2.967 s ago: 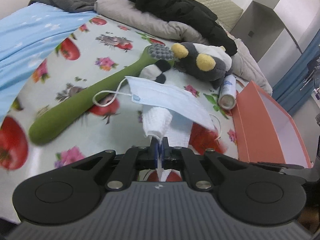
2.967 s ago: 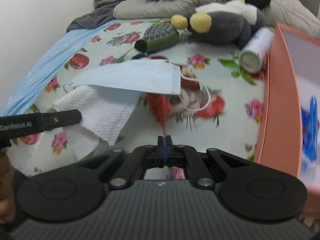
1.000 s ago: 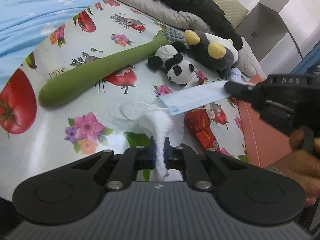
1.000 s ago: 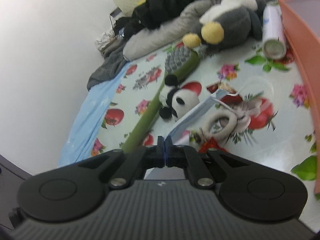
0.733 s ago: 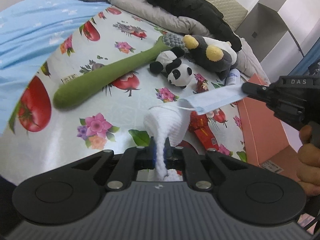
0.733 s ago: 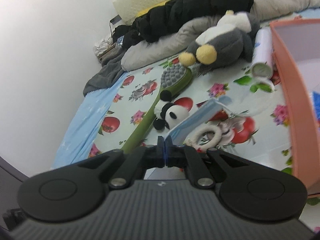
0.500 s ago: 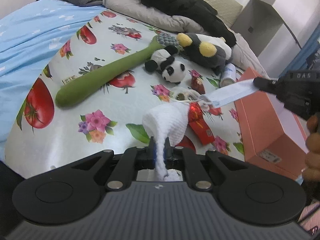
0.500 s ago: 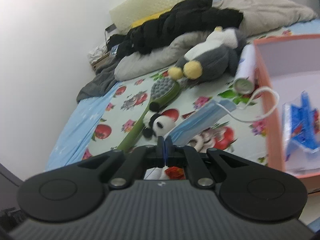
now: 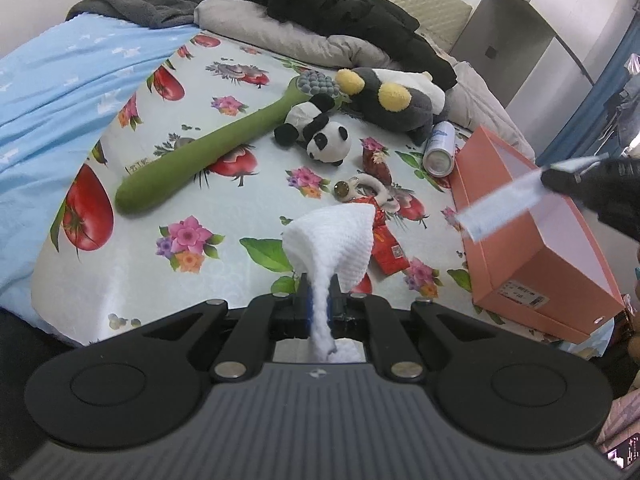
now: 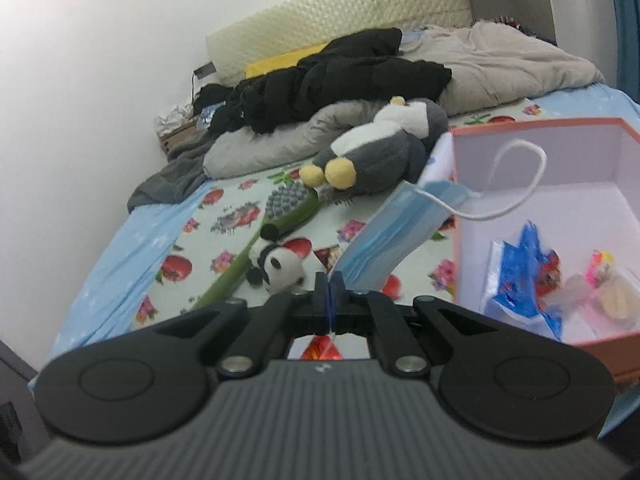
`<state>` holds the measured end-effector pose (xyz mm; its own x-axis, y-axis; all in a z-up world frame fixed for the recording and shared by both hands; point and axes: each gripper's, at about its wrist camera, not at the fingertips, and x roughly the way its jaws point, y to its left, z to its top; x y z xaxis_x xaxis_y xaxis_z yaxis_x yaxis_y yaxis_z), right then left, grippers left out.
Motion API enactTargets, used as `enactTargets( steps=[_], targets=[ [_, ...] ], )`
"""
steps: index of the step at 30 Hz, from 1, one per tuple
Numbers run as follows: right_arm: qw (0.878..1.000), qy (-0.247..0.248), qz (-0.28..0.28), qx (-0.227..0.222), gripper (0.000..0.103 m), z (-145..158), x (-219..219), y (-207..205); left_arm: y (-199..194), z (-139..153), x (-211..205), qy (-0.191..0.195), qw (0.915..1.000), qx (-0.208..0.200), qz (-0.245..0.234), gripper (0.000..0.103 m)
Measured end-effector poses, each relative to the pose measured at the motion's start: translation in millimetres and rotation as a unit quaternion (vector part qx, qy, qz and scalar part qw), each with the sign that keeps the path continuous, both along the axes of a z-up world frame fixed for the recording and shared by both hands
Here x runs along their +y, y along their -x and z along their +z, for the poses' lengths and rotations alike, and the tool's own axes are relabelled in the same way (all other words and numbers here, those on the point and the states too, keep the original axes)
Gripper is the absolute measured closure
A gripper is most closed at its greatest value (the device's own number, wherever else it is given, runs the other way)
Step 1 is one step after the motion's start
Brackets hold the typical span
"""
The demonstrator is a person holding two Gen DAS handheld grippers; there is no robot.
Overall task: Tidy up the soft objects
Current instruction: 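Carry the towel and mask with both tools over the orange box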
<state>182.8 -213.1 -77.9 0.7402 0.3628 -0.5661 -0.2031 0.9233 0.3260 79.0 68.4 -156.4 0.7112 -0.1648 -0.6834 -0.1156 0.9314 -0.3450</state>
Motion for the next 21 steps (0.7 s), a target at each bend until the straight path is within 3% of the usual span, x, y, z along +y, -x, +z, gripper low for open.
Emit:
enactTargets(
  steps=[11, 21],
  targets=[
    [0.999, 0.027, 0.004, 0.027, 0.099, -0.4, -20.1, 46.2, -12.9, 39.4, -36.5, 0.002, 0.9988, -0.034, -0.034, 0.096],
    [0.999, 0.027, -0.011, -0.027, 0.099, 49.2, -42.2, 56.2, -48.4, 107.3, -101.2, 0.009, 0.9913, -0.095, -0.090, 0.096]
  ],
)
